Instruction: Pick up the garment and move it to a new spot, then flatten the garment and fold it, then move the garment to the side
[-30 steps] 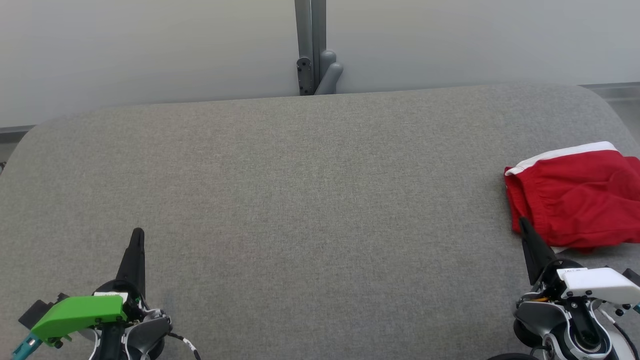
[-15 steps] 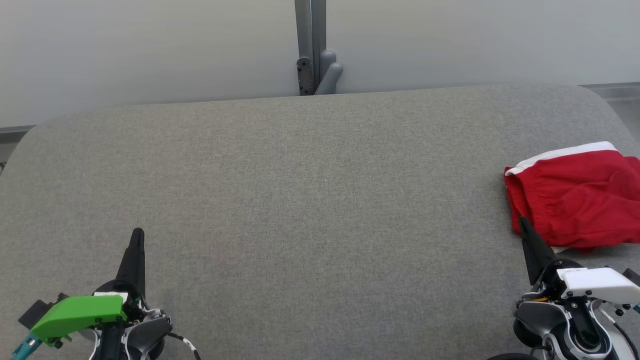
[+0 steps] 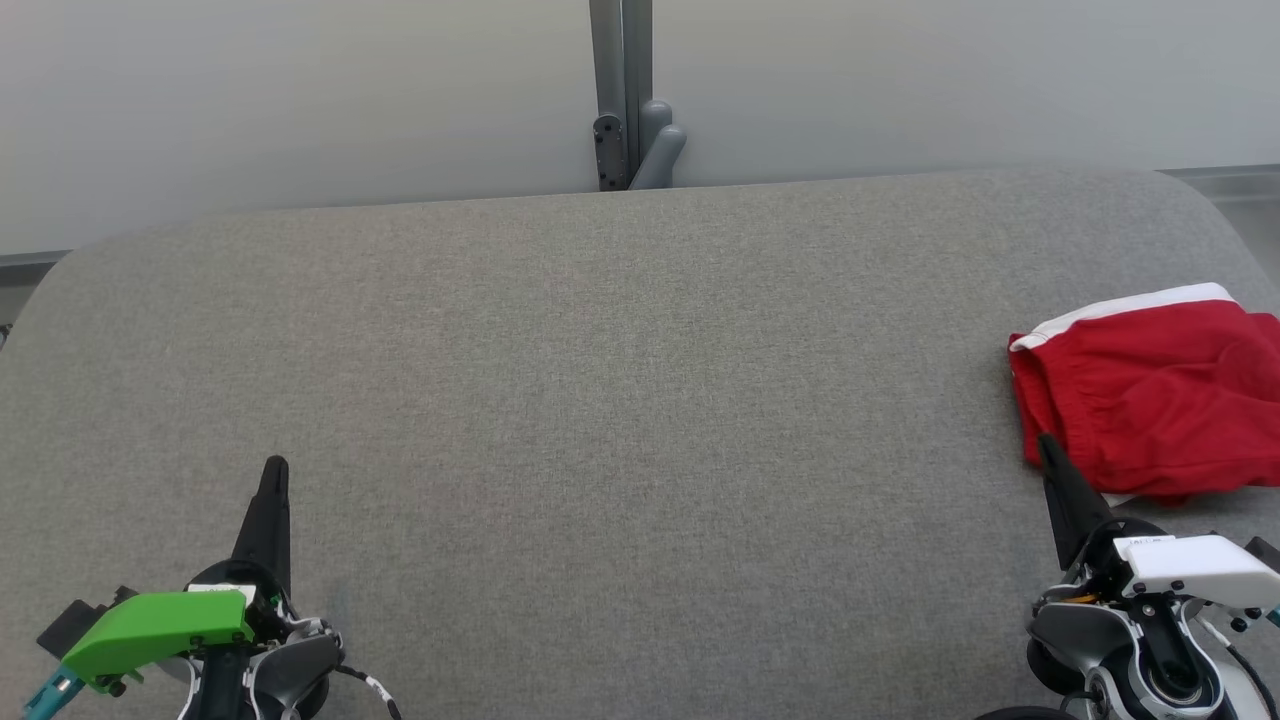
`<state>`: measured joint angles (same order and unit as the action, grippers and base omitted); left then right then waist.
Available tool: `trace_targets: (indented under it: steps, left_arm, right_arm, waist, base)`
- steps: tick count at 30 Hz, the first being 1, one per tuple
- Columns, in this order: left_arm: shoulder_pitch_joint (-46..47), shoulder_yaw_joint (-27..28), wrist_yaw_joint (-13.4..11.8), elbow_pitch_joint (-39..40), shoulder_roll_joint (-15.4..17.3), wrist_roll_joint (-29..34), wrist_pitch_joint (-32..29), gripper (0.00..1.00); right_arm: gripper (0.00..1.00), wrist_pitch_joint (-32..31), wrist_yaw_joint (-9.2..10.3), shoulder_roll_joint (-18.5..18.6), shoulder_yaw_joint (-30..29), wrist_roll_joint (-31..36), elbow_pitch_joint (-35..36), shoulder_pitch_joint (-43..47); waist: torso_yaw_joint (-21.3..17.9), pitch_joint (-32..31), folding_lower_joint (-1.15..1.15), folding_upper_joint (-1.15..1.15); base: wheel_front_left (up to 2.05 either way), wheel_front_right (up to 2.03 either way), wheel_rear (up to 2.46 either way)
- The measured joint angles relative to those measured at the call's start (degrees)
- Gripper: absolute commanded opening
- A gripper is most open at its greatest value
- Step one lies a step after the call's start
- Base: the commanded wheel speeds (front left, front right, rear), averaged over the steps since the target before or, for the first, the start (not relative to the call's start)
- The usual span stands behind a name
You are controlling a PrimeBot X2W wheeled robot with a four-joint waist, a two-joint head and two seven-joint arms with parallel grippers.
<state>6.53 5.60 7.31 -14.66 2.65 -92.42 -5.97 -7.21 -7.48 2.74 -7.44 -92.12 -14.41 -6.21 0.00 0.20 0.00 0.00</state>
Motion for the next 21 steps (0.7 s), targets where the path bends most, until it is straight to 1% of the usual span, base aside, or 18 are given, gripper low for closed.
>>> trace_targets:
  steps: [21]
  left_arm:
    - [0.0, 0.0, 0.0, 0.0, 0.0, 0.0, 0.0, 0.0]
  right_arm:
    - [0.0, 0.0, 0.0, 0.0, 0.0, 0.0, 0.0, 0.0]
  waist:
    - [0.0, 0.0, 0.0, 0.0]
  base:
    - [0.0, 0.0, 0.0]
